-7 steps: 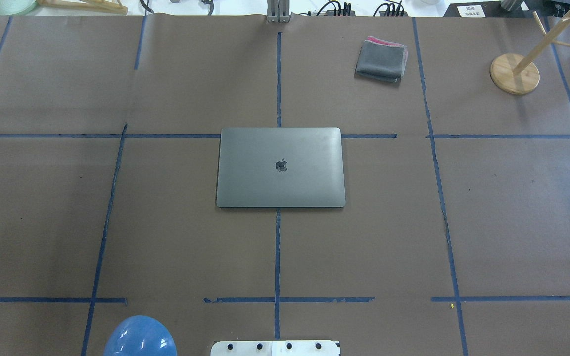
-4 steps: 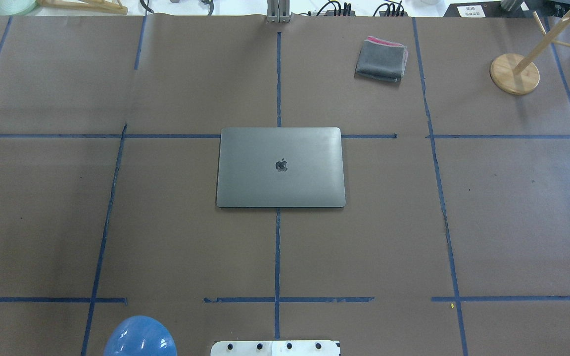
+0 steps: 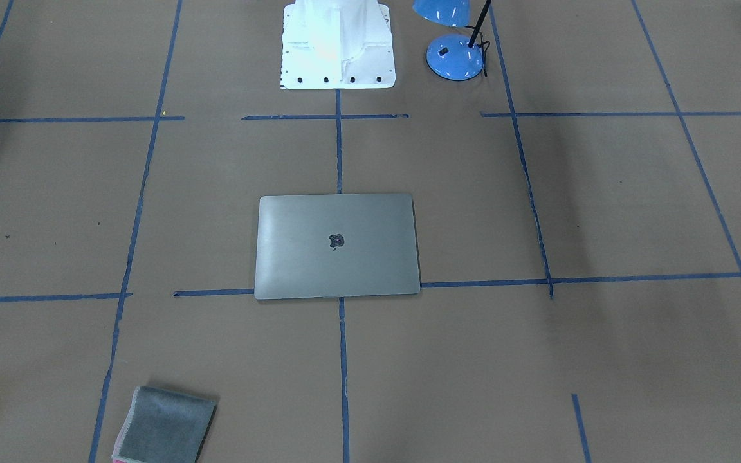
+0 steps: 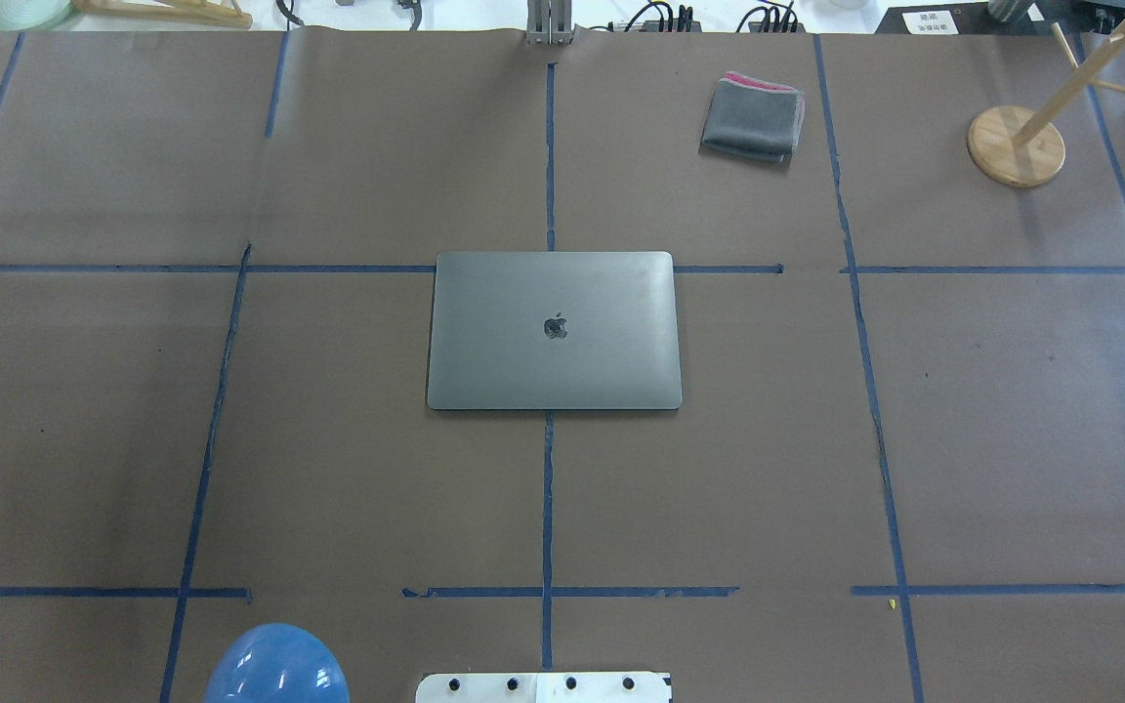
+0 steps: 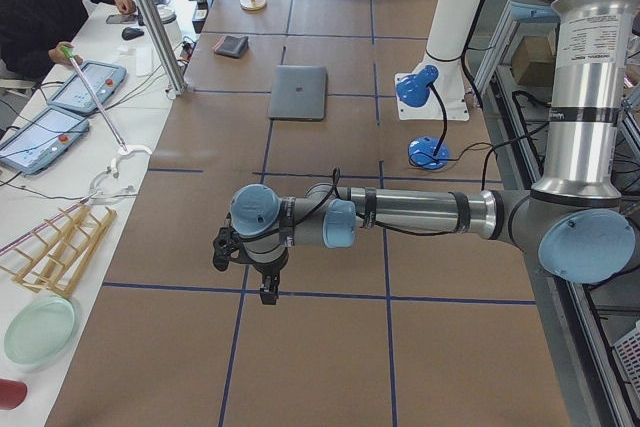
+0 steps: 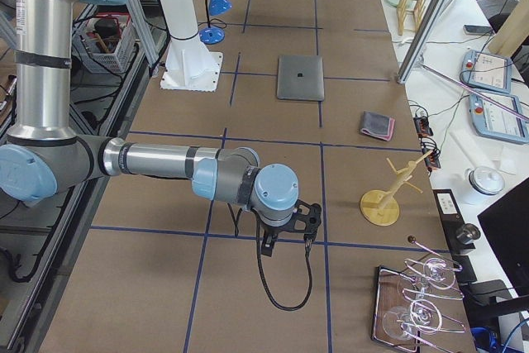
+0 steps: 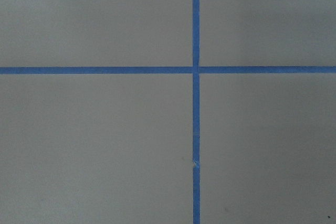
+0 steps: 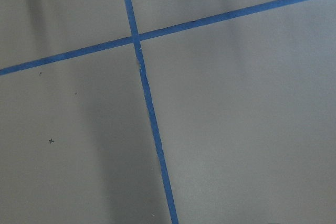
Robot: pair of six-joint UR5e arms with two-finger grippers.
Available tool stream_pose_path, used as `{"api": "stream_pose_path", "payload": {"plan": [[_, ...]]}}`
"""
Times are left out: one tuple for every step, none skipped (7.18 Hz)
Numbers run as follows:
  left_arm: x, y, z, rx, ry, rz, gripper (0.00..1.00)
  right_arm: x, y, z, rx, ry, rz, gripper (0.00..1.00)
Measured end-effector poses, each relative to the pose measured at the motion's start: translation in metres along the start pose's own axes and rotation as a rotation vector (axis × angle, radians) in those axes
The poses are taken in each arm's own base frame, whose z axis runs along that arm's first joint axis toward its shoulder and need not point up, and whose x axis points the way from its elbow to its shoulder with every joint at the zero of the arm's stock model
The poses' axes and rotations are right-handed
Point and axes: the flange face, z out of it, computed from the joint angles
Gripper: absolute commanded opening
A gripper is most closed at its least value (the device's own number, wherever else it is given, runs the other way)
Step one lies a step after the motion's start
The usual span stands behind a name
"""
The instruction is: Close laptop
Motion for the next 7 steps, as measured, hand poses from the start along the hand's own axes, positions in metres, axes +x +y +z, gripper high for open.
{"api": "stream_pose_path", "payload": {"plan": [[-0.0002,0.0000,0.0001,0.000,0.000,-0.001,1.00,0.0012,-0.0004,-0.0007,0.002,0.009,-0.014,1.00],[-0.0003,0.0001,0.0003,-0.001,0.000,-0.002,1.00,0.0023,-0.0007,-0.0011,0.003,0.017,-0.023,1.00],[-0.0004,0.0001,0.0004,-0.001,0.000,-0.002,1.00,0.0030,-0.0007,-0.0010,0.003,0.020,-0.027,1.00],[-0.0004,0.0001,0.0004,-0.001,0.000,-0.002,1.00,0.0037,-0.0003,-0.0006,0.003,0.020,-0.027,1.00],[-0.0004,0.0001,0.0004,-0.001,0.000,-0.002,1.00,0.0044,0.0000,0.0000,0.002,0.020,-0.026,1.00],[-0.0004,0.0001,0.0004,-0.001,0.000,-0.002,1.00,0.0054,0.0006,0.0009,0.000,0.020,-0.025,1.00],[-0.0004,0.0001,0.0004,-0.001,0.000,-0.002,1.00,0.0061,0.0011,0.0014,0.000,0.020,-0.024,1.00]]}}
